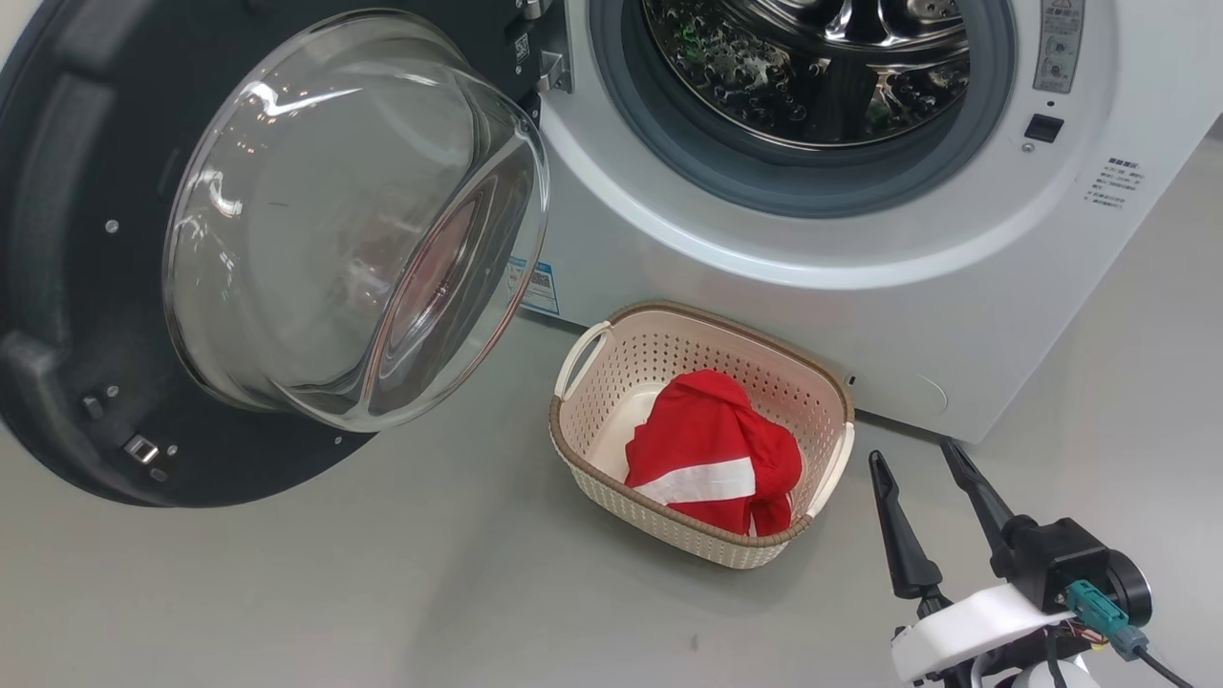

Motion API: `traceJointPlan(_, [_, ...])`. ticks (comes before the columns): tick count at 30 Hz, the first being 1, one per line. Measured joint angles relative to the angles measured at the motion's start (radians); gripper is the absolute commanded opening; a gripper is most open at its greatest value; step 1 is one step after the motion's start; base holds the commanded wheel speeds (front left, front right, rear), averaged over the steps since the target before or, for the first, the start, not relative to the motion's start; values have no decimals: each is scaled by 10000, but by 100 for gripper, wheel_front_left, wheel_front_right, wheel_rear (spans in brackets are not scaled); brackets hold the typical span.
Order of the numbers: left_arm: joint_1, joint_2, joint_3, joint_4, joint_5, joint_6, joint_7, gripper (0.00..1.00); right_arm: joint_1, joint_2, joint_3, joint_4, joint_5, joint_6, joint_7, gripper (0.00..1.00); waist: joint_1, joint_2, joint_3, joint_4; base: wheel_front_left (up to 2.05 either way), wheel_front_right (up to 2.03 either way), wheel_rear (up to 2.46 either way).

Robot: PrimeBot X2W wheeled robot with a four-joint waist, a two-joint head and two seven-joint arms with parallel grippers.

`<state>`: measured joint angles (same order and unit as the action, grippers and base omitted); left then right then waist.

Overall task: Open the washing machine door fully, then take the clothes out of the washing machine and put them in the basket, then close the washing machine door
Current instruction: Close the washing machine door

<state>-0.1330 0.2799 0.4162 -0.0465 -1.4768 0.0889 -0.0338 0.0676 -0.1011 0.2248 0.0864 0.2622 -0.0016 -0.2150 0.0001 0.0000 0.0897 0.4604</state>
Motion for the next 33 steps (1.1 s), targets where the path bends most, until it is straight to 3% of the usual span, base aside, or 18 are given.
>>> traceJointPlan(13, [-497,527,-802,2330,-756,104,2000,0,-292,-102,115,-171,-25,104,182,100,0,0,337,-379,0,0,0])
traceJointPlan(23, [-947,612,-970,3204,-1051,75,2525,0,-408,-217,23,-217,-25,105,244,100,0,0,531,-568,0,0,0])
traceJointPlan(33, [-1043,704,-1081,3812,-1421,-445,3405,0,-411,-240,4,-232,-23,104,247,100,0,0,608,-512,0,0,0])
